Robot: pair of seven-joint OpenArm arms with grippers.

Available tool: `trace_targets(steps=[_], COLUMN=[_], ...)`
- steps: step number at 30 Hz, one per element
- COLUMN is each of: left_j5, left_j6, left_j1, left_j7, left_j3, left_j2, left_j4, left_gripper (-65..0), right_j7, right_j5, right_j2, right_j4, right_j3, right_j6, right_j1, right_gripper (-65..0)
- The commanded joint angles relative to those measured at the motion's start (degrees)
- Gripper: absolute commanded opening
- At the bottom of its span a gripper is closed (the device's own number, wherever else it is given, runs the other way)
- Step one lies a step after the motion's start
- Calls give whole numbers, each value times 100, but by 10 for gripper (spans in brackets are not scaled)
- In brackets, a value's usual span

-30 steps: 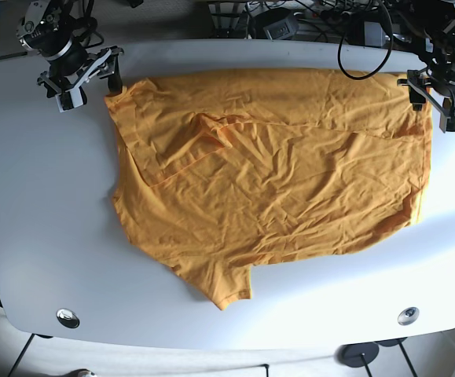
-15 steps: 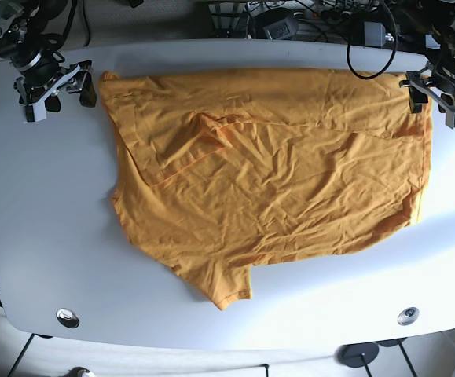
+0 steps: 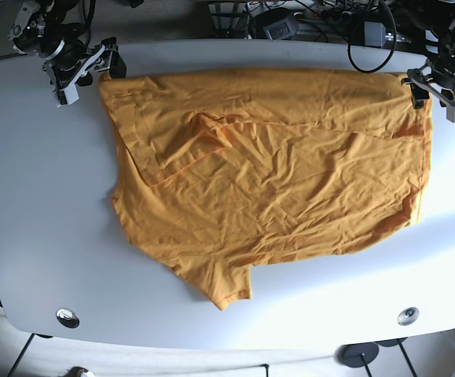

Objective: Fold the T-shirt properly
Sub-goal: 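Drag the shirt edge away with both grippers, laying it flat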

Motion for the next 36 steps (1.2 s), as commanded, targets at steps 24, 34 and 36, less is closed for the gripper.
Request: trace_targets(steps=[24,34,36], left_j5=[-116,-64,-64], left_j6=[-3,-3,-3], left_j1=[43,69,78], left_j7=[447,447,465], left_j3=[-591,25,16], left_j2=[-39,-48,-48], left_j4=[-109,-891,-882], left_gripper=[-260,-383,-599], right_j7=[191,191,191], right_j5=[39,39,39], right_j2=[314,323,332], right_j4=[-590,-362,-362], right_j3=[-163,-146,-137], right_j6=[8,8,8], right_j1=[193,184,149], right_gripper=[-621,-628,-631])
